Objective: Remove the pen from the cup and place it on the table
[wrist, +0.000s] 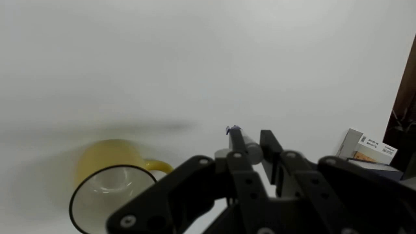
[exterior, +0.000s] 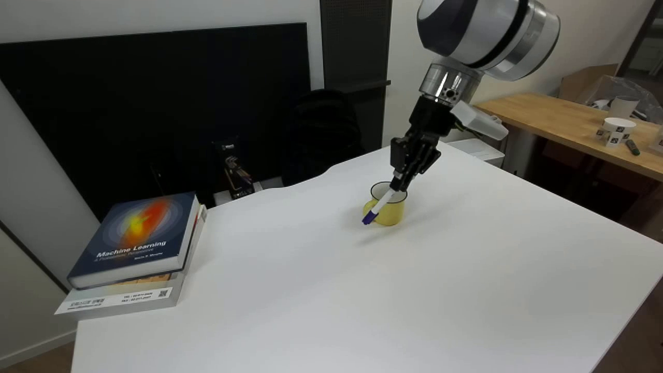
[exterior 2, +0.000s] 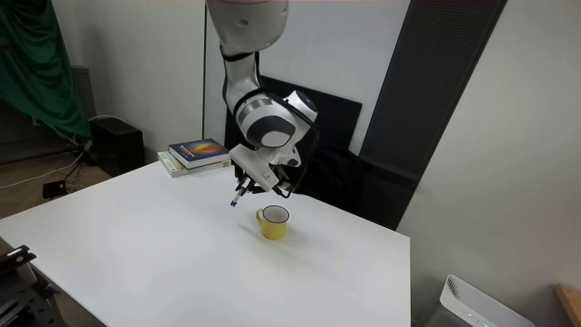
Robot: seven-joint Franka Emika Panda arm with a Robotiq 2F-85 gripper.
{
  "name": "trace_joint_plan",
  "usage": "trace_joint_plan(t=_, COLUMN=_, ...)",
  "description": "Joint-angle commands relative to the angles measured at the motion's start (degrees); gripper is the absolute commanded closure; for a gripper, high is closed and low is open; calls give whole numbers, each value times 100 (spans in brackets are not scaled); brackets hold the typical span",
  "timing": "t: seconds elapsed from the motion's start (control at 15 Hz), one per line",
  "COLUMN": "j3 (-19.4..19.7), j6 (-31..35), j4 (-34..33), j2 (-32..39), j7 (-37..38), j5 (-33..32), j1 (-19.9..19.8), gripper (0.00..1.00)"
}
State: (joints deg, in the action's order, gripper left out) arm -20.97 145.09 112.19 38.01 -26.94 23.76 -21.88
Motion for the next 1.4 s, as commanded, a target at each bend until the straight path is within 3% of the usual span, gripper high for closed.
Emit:
trace_joint_plan(t=0.0, j3=-15, j6=-270, j4=499, j2=-262, j7=-392, j5=774, j1=-409, gripper=96)
trace_joint_plan(t=0.27, j3=208, j6=-599, j4=889, j2=-282, j7=-998, j5=1765, j1=-771, gripper=96)
trace_joint_plan(t=0.67, j3=1197, j6=-1564, j4=572, j2=300, j7=-1918, j5=2765, j1=-792, gripper=96)
trace_joint_plan(t=0.87, j3=1627, j6=-2086, j4=269, j2=712, j7=-1959, j5=2936, j1=-645, gripper=96)
trace_joint_plan(t=1.33, j3=2066, j6=-3314, j4=-751, j2=1779, j7=-1786, j5=2950, j1=-618, gripper=96)
